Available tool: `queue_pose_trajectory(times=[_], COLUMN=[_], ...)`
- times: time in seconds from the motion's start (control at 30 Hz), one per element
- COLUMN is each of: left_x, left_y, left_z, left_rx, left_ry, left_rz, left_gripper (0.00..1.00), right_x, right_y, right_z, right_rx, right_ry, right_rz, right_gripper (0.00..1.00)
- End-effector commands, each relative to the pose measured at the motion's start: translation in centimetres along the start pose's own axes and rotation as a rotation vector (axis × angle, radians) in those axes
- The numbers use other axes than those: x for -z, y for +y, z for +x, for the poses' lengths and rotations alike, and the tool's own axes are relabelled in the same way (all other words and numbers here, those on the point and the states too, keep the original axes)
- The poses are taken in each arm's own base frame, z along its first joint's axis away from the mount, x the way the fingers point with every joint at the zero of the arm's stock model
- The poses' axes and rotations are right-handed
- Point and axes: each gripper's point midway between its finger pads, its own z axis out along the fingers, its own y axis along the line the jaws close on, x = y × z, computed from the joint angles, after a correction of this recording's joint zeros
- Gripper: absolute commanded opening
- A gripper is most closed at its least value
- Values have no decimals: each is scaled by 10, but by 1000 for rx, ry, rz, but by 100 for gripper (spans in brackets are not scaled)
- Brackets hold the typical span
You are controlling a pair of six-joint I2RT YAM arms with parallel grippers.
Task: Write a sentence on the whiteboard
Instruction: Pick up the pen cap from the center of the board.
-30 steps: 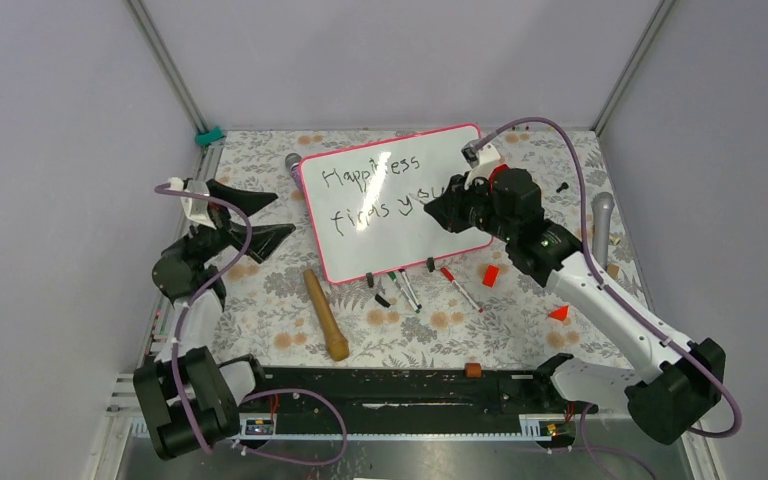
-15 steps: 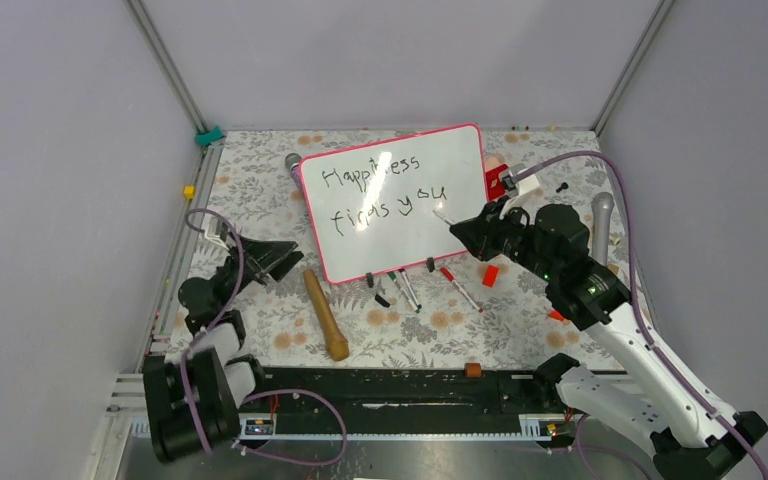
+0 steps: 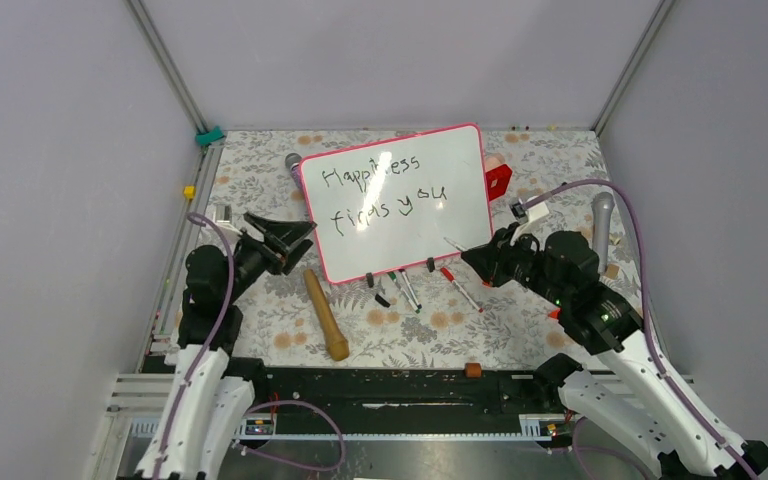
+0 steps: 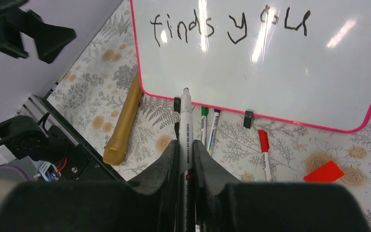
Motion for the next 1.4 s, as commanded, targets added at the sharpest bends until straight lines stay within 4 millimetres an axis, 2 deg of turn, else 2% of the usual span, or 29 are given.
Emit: queue_pose_trajectory(times=[0.0,0.07,0.17,0.3,0.33,0.43,0.57,0.7,0.83,1.07,1.2,1.37], left_x=[23,20,10,-17,-18,-28,-52,-59,-55,-39,-42,-43], left_y=[62,74,95,96,102,111,124,138,150,172,184,189], left_z=[10,22,45,91,100,121,145,153,155,154,157,148], left_rx=[-56,-11,4,-31,-72,-170,-239,-221,-197,-155,-144,-164], left_ry=[-110,-91,-63,-8,10,66,139,123,95,3,-15,-84], left_rz=[-458,-542,-674,-809,-891,-1078,-1198,-1238,-1273,-1330,-1340,-1337], left_gripper=[74,63,66,66,67,64,60,59,58,45,43,43], right_x=[1,0,-2,-5,-6,-6,-2,1,2,2,2,2], right_y=[4,4,2,-1,-2,-3,-3,-3,-5,-5,-4,-4], right_z=[2,4,6,11,12,15,14,15,16,18,18,19], right_rx=[-19,-28,-34,-31,-30,-26,-22,-14,-8,-4,-3,-4], right_ry=[41,47,56,86,95,107,96,89,85,86,87,89], right_rz=[-3,0,7,19,22,30,25,29,33,28,22,21], right_gripper=[0,0,0,0,0,0,0,0,0,0,0,0])
